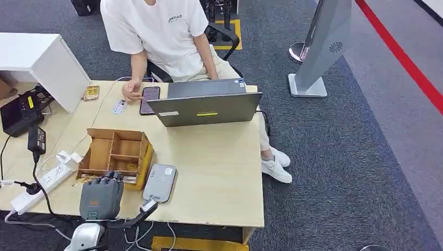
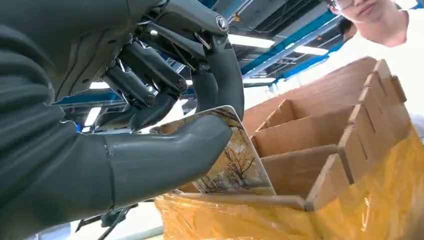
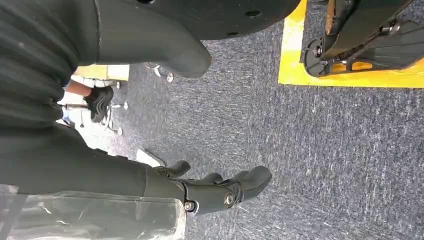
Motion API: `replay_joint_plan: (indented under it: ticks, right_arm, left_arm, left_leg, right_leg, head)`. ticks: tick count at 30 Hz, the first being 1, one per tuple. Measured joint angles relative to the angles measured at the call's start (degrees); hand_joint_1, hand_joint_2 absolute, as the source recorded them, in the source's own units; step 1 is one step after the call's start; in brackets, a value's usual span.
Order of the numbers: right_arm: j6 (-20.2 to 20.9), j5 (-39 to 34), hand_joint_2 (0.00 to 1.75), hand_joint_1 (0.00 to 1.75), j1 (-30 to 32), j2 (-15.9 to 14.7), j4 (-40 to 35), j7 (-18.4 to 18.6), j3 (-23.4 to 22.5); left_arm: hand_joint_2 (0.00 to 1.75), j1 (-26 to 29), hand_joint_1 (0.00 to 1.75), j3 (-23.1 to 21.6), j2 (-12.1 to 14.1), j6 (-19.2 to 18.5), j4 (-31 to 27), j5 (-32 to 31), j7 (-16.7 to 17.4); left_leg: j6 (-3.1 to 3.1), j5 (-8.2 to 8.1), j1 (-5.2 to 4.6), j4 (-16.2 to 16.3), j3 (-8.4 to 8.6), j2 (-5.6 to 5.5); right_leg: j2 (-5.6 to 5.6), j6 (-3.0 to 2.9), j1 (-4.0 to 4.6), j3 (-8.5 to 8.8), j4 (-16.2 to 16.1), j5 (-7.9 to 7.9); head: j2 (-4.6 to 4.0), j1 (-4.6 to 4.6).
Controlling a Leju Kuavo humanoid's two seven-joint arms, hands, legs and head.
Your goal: Pass the card to the sensor for recognition and then transmit it.
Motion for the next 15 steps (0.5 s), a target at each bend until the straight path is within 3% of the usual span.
replay_joint_plan:
  ticks: [2, 7, 10, 15]
  right_arm:
    - [0.00, -0.94, 1.75, 0.00, 0.01, 0.00, 0.00, 0.00, -0.02]
    - [0.00, -2.78, 1.75, 0.00, 0.06, 0.15, -0.02, 0.28, -0.79]
    - [0.00, -3.30, 1.75, 0.00, 0.05, 0.35, -0.07, 0.28, -1.66]
    - [0.00, -4.09, 1.75, 0.00, 0.10, 0.55, -0.07, -0.26, -3.04]
  left_arm:
    - [1.75, 0.32, 1.75, -0.02, -0.24, -1.67, -2.21, 0.02, -1.06]
    - [1.75, 3.06, 1.75, -1.18, -0.72, -8.64, -14.30, 0.07, -3.98]
    - [1.75, 3.90, 1.75, -2.93, 0.33, -10.01, -20.70, 0.15, -4.44]
    - [1.75, 3.20, 1.75, -5.57, 4.24, -9.46, -30.65, 1.04, -4.63]
  left_leg:
    - [0.00, 0.00, 0.00, 0.00, 0.00, -0.01]
    - [0.01, -0.01, -0.01, 0.00, -0.03, -0.01]
    - [0.01, -0.01, -0.03, 0.00, -0.03, -0.01]
    - [0.00, 0.00, -0.01, 0.00, -0.01, -0.01]
  right_leg:
    - [-0.01, 0.00, 0.00, 0.01, 0.00, 0.00]
    - [0.02, 0.01, -0.02, -0.01, -0.02, 0.00]
    - [0.01, 0.01, -0.04, -0.02, -0.02, 0.00]
    - [0.00, 0.00, -0.02, -0.03, -0.01, 0.00]
  head:
    - [0.00, 0.02]
    - [0.00, 0.11]
    - [0.00, 0.15]
    - [0.00, 0.07]
